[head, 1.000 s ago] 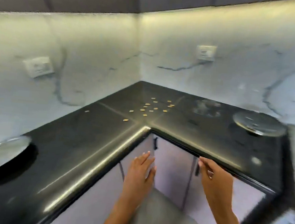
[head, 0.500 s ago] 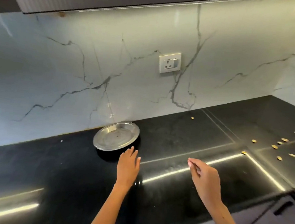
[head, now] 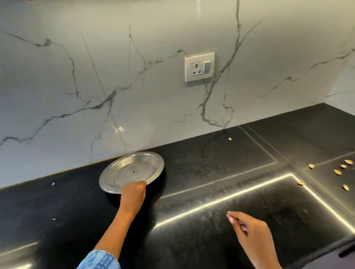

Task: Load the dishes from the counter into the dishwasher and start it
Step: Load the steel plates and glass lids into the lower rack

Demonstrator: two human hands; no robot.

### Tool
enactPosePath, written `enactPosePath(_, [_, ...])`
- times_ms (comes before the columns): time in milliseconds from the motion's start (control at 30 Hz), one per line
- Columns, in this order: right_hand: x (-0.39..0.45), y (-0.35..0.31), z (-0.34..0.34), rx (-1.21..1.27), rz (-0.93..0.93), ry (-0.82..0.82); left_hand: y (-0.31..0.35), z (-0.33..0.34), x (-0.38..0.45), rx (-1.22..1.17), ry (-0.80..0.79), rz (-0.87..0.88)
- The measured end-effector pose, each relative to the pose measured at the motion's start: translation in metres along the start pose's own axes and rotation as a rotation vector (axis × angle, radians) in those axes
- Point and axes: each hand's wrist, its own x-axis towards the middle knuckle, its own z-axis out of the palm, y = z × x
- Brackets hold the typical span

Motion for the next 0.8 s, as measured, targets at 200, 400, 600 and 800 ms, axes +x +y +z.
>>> enactPosePath(200, [-0.032, 0.010, -0.038, -0.042, -0.015, 0.110, 0.043, -0.042, 0.000, -0.047, 0.233, 0.258])
enactPosePath(400, [-0.104, 0.011, -0.105, -0.060, -0.023, 0.275, 0.149, -0.092, -0.055, -0.241, 0.419, 0.556])
enactPosePath(600, [-0.227, 0.003, -0.187, -0.219, 0.025, 0.468, 0.286, -0.146, -0.142, -0.567, 0.530, 0.863])
enactPosePath(800, [-0.409, 0.007, -0.252, -0.429, 0.281, 0.665, 0.419, -0.194, -0.266, -0.800, 0.416, 1.243])
